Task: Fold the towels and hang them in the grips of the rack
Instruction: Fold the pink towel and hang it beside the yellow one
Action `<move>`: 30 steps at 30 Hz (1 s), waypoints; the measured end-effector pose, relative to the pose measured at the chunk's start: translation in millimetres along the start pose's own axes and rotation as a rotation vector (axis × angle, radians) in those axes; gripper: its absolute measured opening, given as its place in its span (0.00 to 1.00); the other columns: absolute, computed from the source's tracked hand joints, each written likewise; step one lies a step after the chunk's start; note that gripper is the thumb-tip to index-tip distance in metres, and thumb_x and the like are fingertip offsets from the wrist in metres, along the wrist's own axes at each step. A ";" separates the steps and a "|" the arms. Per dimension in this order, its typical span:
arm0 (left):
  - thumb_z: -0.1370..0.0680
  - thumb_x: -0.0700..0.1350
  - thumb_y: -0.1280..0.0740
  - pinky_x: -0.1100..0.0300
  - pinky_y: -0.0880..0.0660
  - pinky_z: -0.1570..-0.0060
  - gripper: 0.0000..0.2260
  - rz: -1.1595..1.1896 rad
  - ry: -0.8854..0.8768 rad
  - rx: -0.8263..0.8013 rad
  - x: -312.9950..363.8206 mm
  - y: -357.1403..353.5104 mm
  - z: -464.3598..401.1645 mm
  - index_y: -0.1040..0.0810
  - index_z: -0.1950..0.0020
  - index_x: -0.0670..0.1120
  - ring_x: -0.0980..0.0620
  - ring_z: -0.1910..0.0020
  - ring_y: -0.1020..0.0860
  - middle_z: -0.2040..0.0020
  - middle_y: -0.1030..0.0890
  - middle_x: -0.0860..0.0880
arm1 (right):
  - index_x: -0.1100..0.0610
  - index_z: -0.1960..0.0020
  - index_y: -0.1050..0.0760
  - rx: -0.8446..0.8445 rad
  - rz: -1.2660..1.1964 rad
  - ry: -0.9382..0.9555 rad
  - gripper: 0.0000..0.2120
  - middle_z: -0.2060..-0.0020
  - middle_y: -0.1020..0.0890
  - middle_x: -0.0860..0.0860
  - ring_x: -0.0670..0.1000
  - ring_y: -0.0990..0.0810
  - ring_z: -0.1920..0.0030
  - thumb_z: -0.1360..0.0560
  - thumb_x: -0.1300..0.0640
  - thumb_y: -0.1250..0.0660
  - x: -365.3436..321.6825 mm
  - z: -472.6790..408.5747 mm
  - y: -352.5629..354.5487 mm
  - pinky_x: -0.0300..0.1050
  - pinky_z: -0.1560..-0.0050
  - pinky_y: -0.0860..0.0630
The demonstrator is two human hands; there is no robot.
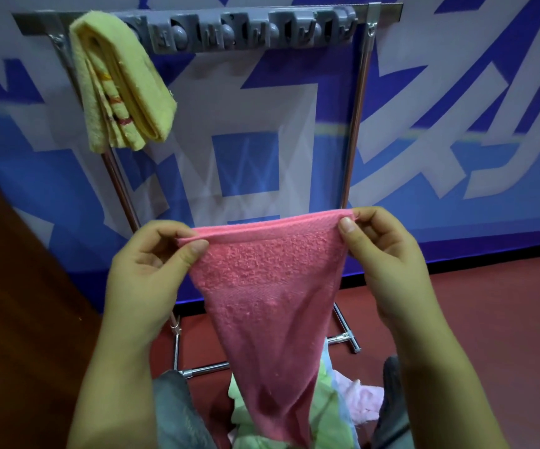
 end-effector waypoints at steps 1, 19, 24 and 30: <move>0.32 0.35 0.31 0.74 0.27 0.59 0.15 0.008 -0.010 0.006 2.9 0.0 -1.6 0.19 0.63 0.58 0.65 0.63 0.23 0.65 0.19 0.59 | 0.51 0.60 0.23 -0.003 -0.004 0.004 0.06 0.65 0.20 0.44 0.43 0.22 0.61 0.25 0.58 0.34 -0.6 -1.6 0.0 0.38 0.54 0.25; 0.33 0.43 0.31 0.68 0.27 0.73 0.04 0.402 0.475 0.069 -32.6 -12.5 -1.6 0.25 0.64 0.46 0.59 0.74 0.26 0.71 0.22 0.52 | 0.59 0.64 0.28 0.060 -0.244 -0.253 0.09 0.78 0.26 0.45 0.41 0.30 0.78 0.24 0.63 0.36 5.3 -9.5 -8.5 0.32 0.77 0.32; 0.25 0.39 0.34 0.64 0.23 0.67 0.05 0.418 0.509 0.118 -32.7 -30.0 12.5 0.26 0.61 0.43 0.56 0.70 0.23 0.69 0.21 0.48 | 0.57 0.64 0.26 0.233 -0.111 -0.220 0.09 0.72 0.24 0.50 0.49 0.28 0.69 0.25 0.59 0.32 16.8 0.5 -9.0 0.42 0.68 0.28; 0.26 0.38 0.33 0.62 0.21 0.67 0.03 0.323 0.442 0.073 -10.2 -55.5 26.4 0.23 0.60 0.39 0.53 0.68 0.20 0.68 0.19 0.46 | 0.57 0.59 0.21 0.151 0.006 -0.132 0.03 0.64 0.16 0.54 0.47 0.20 0.64 0.27 0.59 0.31 2.6 19.2 -36.4 0.44 0.60 0.22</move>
Point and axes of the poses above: each hand's wrist, its own z-axis away from the middle knuckle, its own y-axis out of the back of the hand, x = y × z, the point moved 8 cm from there along -z, towards the middle knuckle
